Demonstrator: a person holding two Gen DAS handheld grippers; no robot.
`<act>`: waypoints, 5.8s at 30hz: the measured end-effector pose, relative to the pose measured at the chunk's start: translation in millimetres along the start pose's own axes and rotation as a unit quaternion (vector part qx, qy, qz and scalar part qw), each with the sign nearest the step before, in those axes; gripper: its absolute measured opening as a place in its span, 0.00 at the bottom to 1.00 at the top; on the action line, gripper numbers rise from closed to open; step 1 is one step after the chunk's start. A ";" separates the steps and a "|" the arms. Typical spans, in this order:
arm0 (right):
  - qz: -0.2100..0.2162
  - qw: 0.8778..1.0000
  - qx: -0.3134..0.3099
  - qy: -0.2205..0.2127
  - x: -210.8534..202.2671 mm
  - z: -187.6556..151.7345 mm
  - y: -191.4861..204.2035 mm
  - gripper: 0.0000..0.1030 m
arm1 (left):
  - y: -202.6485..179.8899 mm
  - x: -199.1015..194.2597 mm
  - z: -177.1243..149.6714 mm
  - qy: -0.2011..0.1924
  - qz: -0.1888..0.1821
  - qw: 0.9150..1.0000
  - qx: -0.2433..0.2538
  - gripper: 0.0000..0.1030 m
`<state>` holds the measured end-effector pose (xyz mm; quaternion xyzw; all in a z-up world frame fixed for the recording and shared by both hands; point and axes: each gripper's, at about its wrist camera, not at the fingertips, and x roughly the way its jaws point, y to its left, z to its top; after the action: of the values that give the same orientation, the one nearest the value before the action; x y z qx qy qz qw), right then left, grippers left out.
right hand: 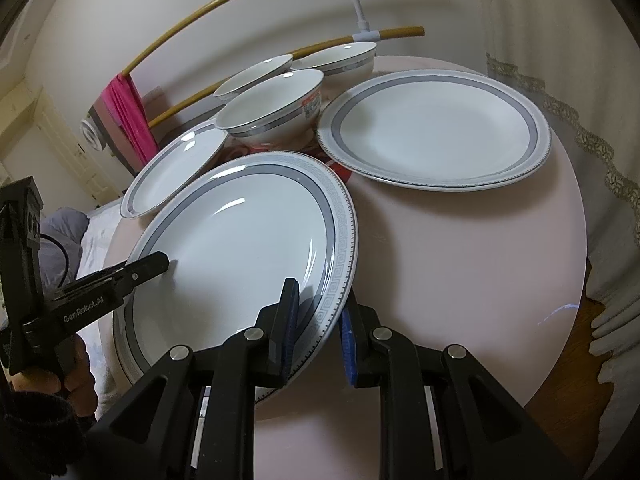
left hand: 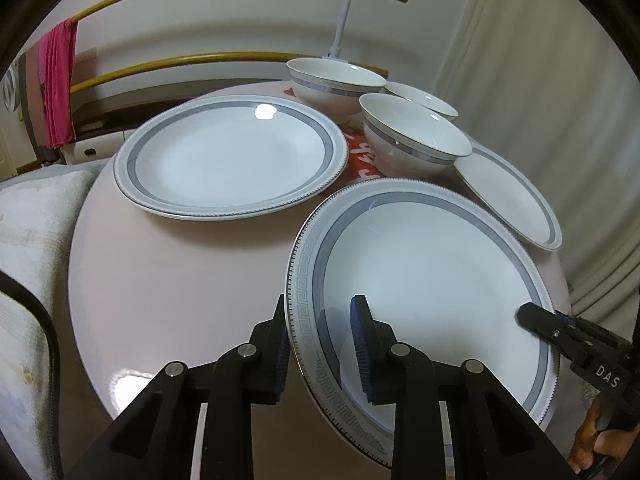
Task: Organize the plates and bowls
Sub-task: 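Close the right gripper on the plate rim and lift it, then carry the plate with the right gripper onto another grey-rimmed plate and release, then withdraw the open right tool and move it toward the next plate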
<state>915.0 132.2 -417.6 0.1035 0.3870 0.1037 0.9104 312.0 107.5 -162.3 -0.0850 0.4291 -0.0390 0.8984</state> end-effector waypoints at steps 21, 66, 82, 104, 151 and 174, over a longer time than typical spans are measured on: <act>0.020 0.999 -0.027 -0.011 -20.6 9.5 34.5 0.19 | 15.2 -56.2 -8.7 -0.062 0.021 0.998 0.011 0.23; 0.023 0.998 -0.058 0.024 105.1 99.6 122.2 0.21 | 111.1 -2.0 61.5 -0.082 0.084 0.992 -0.046 0.23; 0.007 0.999 -0.030 0.022 116.0 100.4 123.0 0.23 | 115.9 18.7 76.1 -0.074 0.090 0.992 -0.046 0.23; 0.024 1.000 -0.006 -0.010 129.8 96.1 119.6 0.25 | 111.1 46.1 88.2 -0.068 0.123 0.990 -0.021 0.25; 0.039 0.997 -0.026 -0.060 19.9 59.2 91.3 0.70 | 9.2 -57.7 50.9 -0.136 0.110 0.985 -0.007 0.69; -0.030 0.986 0.032 -0.161 -80.5 62.6 -71.4 0.79 | -135.5 -49.6 34.5 -0.161 0.064 0.985 0.002 0.89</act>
<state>913.6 35.4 -339.3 0.1363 0.2412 0.0459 0.9597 308.1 -14.5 -77.9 -0.0603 0.2838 0.0320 0.9565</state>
